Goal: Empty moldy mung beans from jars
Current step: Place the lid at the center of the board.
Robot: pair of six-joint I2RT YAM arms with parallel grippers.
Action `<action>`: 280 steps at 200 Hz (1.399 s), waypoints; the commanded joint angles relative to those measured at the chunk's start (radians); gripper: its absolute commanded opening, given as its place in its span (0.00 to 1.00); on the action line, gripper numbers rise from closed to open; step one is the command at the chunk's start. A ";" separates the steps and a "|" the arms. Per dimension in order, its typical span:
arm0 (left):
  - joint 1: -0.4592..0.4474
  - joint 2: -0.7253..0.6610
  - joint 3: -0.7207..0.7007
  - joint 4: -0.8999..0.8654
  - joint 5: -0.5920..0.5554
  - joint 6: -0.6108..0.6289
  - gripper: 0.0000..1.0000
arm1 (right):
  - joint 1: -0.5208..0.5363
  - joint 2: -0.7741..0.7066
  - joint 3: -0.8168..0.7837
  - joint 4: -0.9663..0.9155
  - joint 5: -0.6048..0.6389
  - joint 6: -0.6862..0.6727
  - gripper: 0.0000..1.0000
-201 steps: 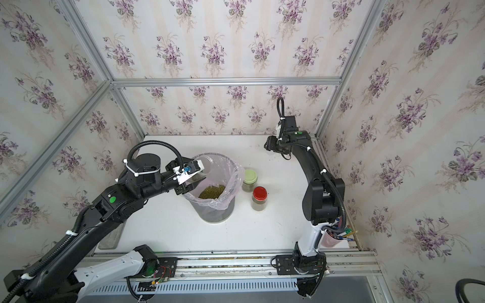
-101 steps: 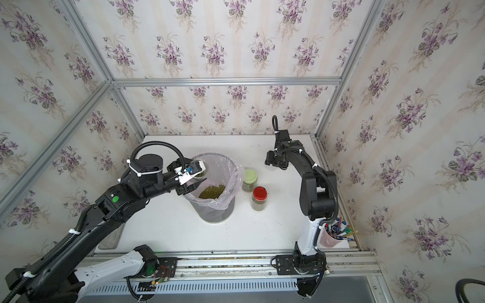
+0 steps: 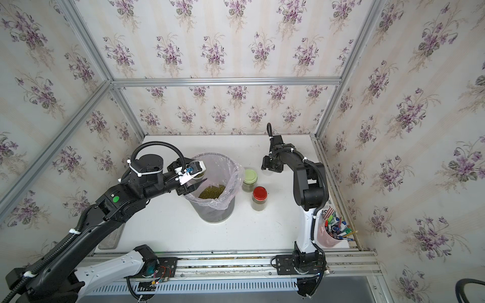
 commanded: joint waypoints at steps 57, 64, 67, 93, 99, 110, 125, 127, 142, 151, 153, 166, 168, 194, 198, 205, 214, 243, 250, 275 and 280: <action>-0.001 -0.001 0.000 0.039 -0.010 0.021 0.63 | 0.002 0.043 0.018 0.016 0.020 0.014 0.48; 0.000 -0.002 0.001 0.039 -0.009 0.019 0.62 | 0.002 0.045 0.021 0.015 0.017 0.014 0.48; -0.001 -0.002 0.001 0.039 -0.009 0.019 0.61 | 0.003 0.046 0.023 0.015 0.015 0.013 0.48; 0.000 -0.003 0.003 0.039 -0.004 0.022 0.49 | 0.002 0.050 0.030 0.005 0.009 0.013 0.52; 0.000 -0.003 0.003 0.040 -0.005 0.023 0.47 | 0.002 0.052 0.031 0.005 0.009 0.011 0.54; 0.000 -0.002 0.002 0.039 -0.005 0.023 0.43 | 0.002 0.049 0.036 -0.002 0.009 0.011 0.57; -0.001 0.000 0.004 0.039 -0.005 0.022 0.42 | 0.003 0.033 0.039 -0.005 -0.002 0.012 0.61; -0.001 0.000 0.004 0.040 -0.005 0.022 0.42 | 0.003 0.029 0.039 -0.004 -0.003 0.013 0.62; -0.001 0.001 0.006 0.039 -0.005 0.022 0.41 | 0.002 -0.004 0.041 -0.001 -0.011 0.014 0.66; 0.000 0.001 0.007 0.039 -0.004 0.022 0.41 | 0.002 -0.019 0.050 -0.005 -0.015 0.013 0.69; -0.001 0.001 0.007 0.039 -0.003 0.021 0.41 | 0.002 -0.022 0.051 -0.007 -0.016 0.013 0.69; 0.000 0.001 0.006 0.040 -0.002 0.020 0.40 | 0.003 -0.036 0.064 -0.019 -0.023 0.008 0.72; -0.001 0.001 0.006 0.039 -0.001 0.020 0.40 | 0.002 -0.038 0.066 -0.021 -0.022 0.007 0.72; 0.000 0.000 0.005 0.039 -0.005 0.020 0.40 | 0.002 -0.043 0.072 -0.032 -0.021 -0.004 0.74; -0.001 0.000 0.006 0.040 -0.005 0.019 0.40 | 0.002 -0.040 0.073 -0.036 -0.021 -0.005 0.74; -0.001 0.000 0.006 0.039 -0.003 0.020 0.40 | 0.003 -0.033 0.078 -0.043 -0.016 -0.006 0.74; 0.000 0.000 0.007 0.040 -0.002 0.020 0.40 | 0.002 -0.031 0.081 -0.050 0.002 -0.006 0.74; 0.000 -0.002 0.007 0.039 -0.005 0.020 0.40 | 0.004 -0.104 0.092 -0.060 0.026 0.001 0.70; 0.000 -0.002 0.007 0.039 -0.003 0.020 0.40 | 0.003 -0.142 0.095 -0.061 0.020 0.000 0.69; -0.001 0.001 0.010 0.039 0.004 0.017 0.40 | 0.023 -0.301 0.120 -0.073 -0.066 -0.016 0.62; -0.001 0.001 0.010 0.039 0.005 0.017 0.40 | 0.031 -0.335 0.124 -0.071 -0.093 -0.019 0.60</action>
